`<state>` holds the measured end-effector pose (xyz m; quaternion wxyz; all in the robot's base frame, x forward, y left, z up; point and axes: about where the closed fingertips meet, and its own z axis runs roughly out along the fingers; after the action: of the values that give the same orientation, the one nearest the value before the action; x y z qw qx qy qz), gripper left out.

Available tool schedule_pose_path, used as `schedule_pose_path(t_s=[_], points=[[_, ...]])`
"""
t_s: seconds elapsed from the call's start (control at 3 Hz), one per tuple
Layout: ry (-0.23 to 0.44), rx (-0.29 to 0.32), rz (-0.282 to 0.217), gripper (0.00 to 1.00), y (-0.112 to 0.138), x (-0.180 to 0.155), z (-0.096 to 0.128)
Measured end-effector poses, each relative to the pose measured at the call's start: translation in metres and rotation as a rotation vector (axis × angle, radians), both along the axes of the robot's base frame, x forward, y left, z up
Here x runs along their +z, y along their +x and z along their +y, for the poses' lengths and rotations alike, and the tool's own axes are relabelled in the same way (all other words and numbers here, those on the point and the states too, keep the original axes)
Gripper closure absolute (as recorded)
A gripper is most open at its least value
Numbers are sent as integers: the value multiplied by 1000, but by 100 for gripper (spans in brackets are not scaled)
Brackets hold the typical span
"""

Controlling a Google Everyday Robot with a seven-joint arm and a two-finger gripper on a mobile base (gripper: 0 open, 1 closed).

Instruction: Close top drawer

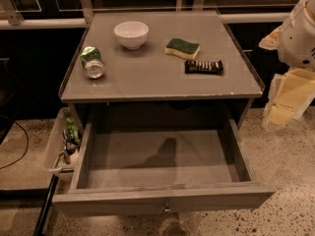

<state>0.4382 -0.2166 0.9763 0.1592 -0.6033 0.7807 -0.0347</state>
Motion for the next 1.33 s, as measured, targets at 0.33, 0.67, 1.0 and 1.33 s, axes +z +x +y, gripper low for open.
schedule_pose_path(t_s=[0.33,0.67,1.0,1.33], points=[[-1,-1,-2,0,0,0,0],[11,-14,55,0,-4,-36,-11],[59,-33,131,0,-20,-92,-30],[132,-10,135,18,-49,-135,-40]])
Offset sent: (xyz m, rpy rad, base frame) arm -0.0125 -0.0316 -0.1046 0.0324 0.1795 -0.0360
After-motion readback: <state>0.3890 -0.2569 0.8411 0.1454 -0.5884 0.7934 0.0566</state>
